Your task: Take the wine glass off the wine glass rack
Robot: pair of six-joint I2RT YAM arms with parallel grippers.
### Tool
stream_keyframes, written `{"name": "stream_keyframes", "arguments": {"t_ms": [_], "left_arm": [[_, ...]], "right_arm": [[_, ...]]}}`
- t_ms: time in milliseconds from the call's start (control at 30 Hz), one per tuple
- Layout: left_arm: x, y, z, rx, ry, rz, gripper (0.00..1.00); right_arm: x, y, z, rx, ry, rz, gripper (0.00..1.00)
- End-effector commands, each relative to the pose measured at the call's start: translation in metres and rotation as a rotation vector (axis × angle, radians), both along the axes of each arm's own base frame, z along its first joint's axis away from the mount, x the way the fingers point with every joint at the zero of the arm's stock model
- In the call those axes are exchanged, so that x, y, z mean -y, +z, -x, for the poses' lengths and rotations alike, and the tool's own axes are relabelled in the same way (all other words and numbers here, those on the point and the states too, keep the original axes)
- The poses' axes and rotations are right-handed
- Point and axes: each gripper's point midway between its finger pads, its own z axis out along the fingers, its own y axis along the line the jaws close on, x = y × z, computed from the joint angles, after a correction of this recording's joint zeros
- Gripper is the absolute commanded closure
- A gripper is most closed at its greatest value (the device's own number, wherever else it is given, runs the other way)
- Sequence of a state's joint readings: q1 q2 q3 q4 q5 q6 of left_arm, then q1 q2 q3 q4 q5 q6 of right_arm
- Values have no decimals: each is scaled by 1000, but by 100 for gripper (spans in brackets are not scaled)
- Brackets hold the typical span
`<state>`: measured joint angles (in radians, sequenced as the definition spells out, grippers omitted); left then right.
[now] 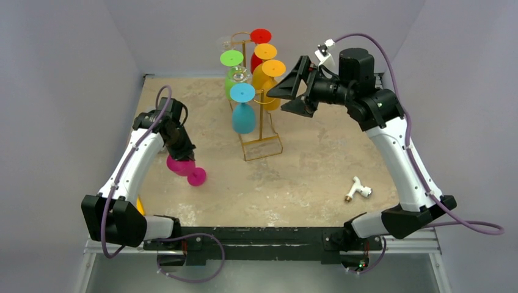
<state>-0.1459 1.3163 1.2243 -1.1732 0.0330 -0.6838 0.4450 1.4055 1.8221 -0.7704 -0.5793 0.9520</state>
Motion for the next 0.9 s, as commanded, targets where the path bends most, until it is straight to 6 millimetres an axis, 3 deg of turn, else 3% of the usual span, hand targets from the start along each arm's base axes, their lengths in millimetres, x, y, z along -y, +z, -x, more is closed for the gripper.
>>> {"name": "stream_keyframes", "arguments": {"t_ms": [0, 200, 533, 867], "left_arm": [[1, 4, -5, 41, -17, 10, 98], [7, 9, -7, 57, -8, 33, 81], [13, 23, -13, 80, -14, 29, 76], [10, 65, -16, 183, -5, 21, 48]], "right_arm": [[-1, 13, 5, 49, 31, -19, 10], [-2, 10, 5, 44, 38, -16, 9], [-2, 9, 6, 46, 48, -15, 9], [-2, 6, 7, 52, 53, -13, 9]]}}
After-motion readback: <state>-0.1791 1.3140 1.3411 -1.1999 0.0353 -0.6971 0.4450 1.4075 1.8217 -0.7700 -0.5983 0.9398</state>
